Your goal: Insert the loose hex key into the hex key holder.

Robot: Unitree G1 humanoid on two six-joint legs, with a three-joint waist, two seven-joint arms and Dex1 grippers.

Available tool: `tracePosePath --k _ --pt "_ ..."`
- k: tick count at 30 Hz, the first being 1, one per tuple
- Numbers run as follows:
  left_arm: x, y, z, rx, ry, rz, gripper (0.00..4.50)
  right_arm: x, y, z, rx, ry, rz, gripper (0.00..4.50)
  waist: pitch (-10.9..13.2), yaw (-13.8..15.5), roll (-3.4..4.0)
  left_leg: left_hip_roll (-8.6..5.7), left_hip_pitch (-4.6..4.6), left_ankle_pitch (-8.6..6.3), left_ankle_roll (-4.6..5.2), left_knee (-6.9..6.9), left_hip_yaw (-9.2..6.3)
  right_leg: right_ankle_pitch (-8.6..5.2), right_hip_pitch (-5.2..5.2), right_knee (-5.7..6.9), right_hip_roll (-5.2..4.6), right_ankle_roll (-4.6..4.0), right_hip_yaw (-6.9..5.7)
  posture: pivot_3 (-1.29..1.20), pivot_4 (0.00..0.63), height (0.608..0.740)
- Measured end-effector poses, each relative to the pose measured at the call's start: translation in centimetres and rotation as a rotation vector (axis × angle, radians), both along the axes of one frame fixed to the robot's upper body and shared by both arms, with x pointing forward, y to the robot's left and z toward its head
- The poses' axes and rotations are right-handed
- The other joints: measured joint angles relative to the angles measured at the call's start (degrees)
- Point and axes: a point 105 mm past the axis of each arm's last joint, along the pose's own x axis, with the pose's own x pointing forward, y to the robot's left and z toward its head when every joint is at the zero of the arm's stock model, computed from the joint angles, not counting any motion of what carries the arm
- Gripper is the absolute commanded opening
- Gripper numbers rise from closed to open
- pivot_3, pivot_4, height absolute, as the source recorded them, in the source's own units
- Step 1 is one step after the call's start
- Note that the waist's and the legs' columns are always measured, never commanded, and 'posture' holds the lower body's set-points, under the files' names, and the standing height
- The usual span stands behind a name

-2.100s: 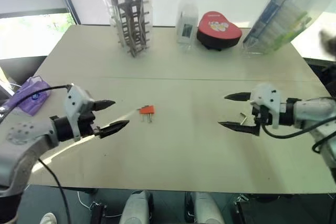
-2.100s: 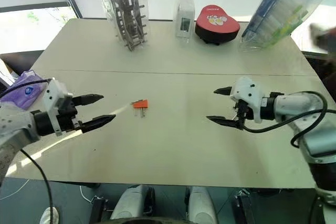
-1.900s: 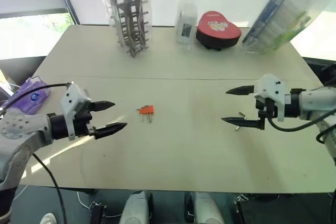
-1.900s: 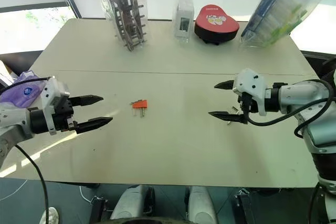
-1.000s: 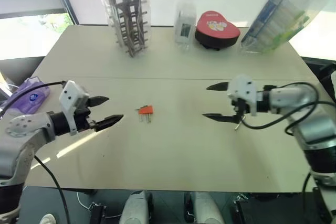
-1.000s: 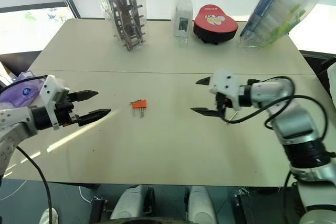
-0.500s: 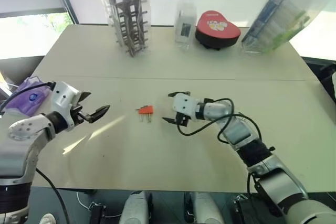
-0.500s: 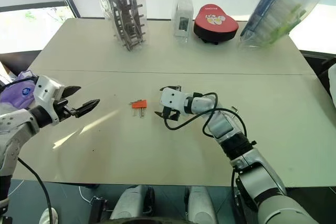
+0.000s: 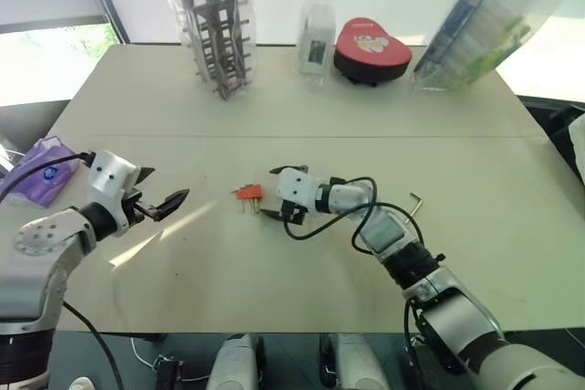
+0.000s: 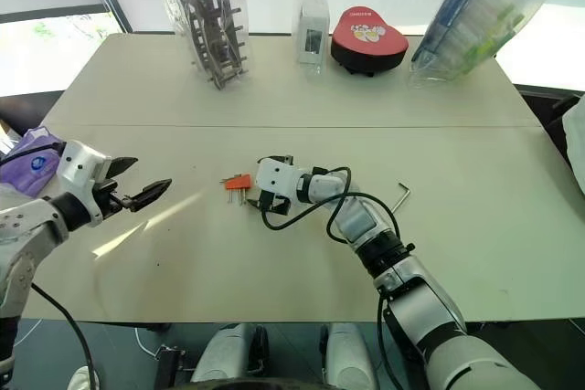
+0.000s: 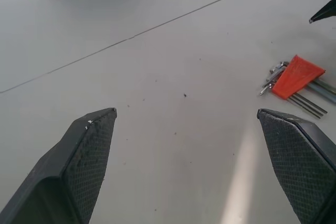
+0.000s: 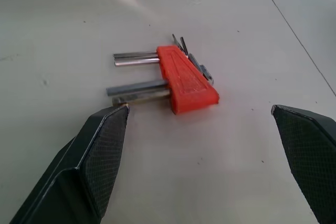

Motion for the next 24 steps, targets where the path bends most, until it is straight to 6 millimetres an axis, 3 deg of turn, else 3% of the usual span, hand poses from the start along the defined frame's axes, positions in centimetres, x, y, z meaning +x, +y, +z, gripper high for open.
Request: tracePosePath --k 9,24 --pt "-0.4 0.1 -0.1 -0.005 -0.010 0.020 4.46 -0.1 1.8 -0.3 0.018 0.029 0.023 4.50 0.00 -0.24 0.00 0.02 0.05 0.00 -0.01 -0.01 -0.01 0.00 -0.02 0.11 0.01 0.00 0.00 0.00 0.150 0.740" --pt "-0.6 0.1 -0.5 -0.009 -0.005 0.031 4.46 0.8 1.2 -1.1 0.042 0.218 -0.020 4.50 -0.03 -0.15 -0.02 0.02 0.14 0.01 -0.02 -0.01 -0.02 -0.01 0.01 0.25 0.00 -0.02 0.00 0.00 0.150 0.740"
